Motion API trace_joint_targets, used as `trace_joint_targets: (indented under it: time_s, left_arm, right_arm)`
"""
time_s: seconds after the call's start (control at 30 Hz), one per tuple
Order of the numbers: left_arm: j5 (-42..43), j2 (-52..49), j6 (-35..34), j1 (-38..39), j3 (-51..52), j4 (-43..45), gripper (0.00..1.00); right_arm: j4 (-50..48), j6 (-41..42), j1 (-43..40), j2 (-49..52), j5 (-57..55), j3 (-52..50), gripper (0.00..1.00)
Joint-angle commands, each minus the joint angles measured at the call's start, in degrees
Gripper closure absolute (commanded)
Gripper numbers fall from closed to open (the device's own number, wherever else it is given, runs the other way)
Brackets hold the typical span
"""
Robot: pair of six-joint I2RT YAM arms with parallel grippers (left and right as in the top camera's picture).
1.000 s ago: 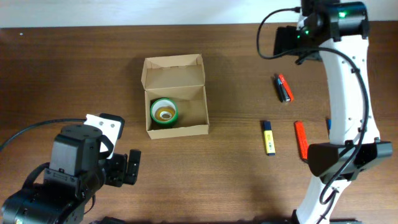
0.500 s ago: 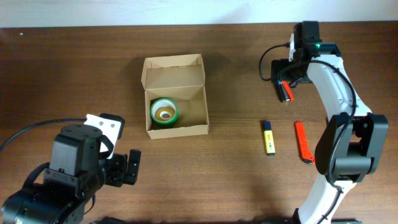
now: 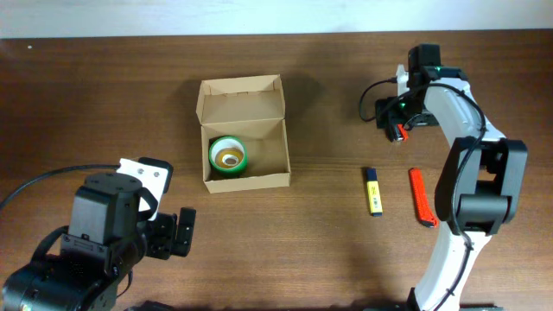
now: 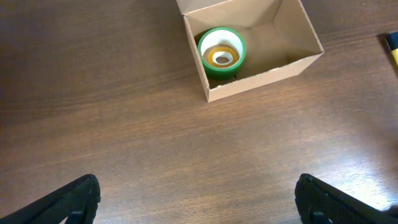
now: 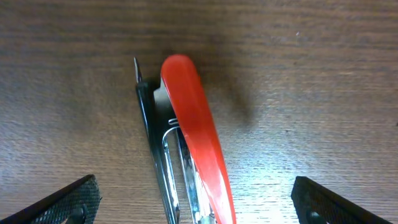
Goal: Pack container
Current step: 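Lower the right gripper and grasp the red stapler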
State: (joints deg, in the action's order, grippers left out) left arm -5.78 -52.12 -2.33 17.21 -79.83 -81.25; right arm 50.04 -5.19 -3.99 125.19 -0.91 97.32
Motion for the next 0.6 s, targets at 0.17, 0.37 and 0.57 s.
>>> trace_joint_targets:
  time_s: [0.17, 0.37, 0.57]
  left_arm:
    - [0.6, 0.1, 1.1, -0.1, -0.2, 0.0, 0.00]
    - [0.6, 0.1, 1.1, -0.1, -0.2, 0.0, 0.00]
    - [0.6, 0.1, 1.1, -0.1, -0.2, 0.0, 0.00]
  right_arm:
    - [1.1, -0.9, -0.2, 1.7, 0.2, -0.4, 0.04]
    - [3.1, -1.5, -0.2, 1.8, -1.3, -0.4, 0.05]
    - [3.3, -1.6, -0.2, 1.9, -1.3, -0.4, 0.05]
